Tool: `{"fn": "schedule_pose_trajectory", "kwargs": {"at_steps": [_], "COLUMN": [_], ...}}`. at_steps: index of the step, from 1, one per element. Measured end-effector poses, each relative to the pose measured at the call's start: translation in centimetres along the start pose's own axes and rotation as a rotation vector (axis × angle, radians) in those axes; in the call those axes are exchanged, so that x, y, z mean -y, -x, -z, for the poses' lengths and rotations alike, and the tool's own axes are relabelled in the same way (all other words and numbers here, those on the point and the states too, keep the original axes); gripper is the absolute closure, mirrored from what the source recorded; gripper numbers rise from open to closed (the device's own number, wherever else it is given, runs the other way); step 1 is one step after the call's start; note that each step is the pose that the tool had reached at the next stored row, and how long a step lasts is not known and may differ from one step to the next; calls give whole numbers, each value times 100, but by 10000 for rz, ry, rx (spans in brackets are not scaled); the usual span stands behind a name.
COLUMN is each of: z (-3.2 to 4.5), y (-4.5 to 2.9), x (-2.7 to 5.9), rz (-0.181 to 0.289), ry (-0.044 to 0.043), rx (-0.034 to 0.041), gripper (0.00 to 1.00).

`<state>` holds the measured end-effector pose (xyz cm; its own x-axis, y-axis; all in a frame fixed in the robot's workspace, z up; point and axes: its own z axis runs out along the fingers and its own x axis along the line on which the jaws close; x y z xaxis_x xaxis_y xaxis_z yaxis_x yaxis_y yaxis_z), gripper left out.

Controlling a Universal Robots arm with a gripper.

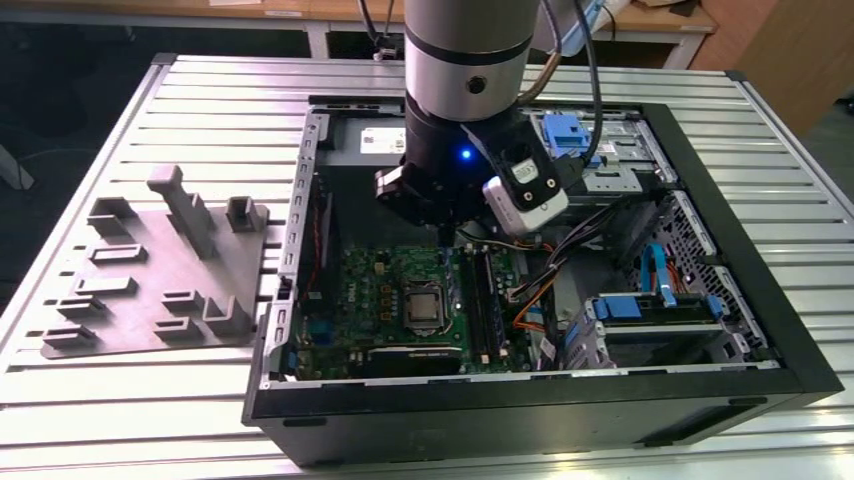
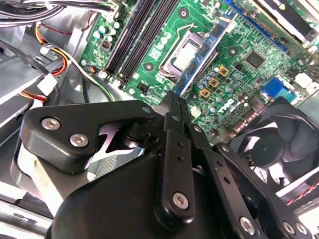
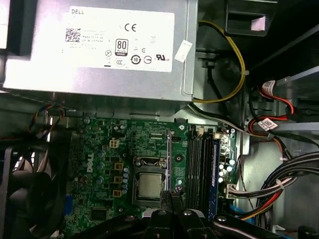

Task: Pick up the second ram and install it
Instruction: 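Insert the second ram into the second slot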

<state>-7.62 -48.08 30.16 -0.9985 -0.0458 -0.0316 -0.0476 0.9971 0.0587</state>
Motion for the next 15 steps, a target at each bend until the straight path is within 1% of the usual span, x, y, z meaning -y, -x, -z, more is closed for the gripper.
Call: {"fn": "schedule_pose_trajectory", "kwargs": {"at_steps": [5, 7, 15], "z": [-19, -33, -95], "y": [1, 13, 125], "x": [-1, 0, 8], "rz": [-5, -10, -27], "ry": [4, 12, 56], "rx": [2, 2, 6], "gripper": [89, 89, 89]}}
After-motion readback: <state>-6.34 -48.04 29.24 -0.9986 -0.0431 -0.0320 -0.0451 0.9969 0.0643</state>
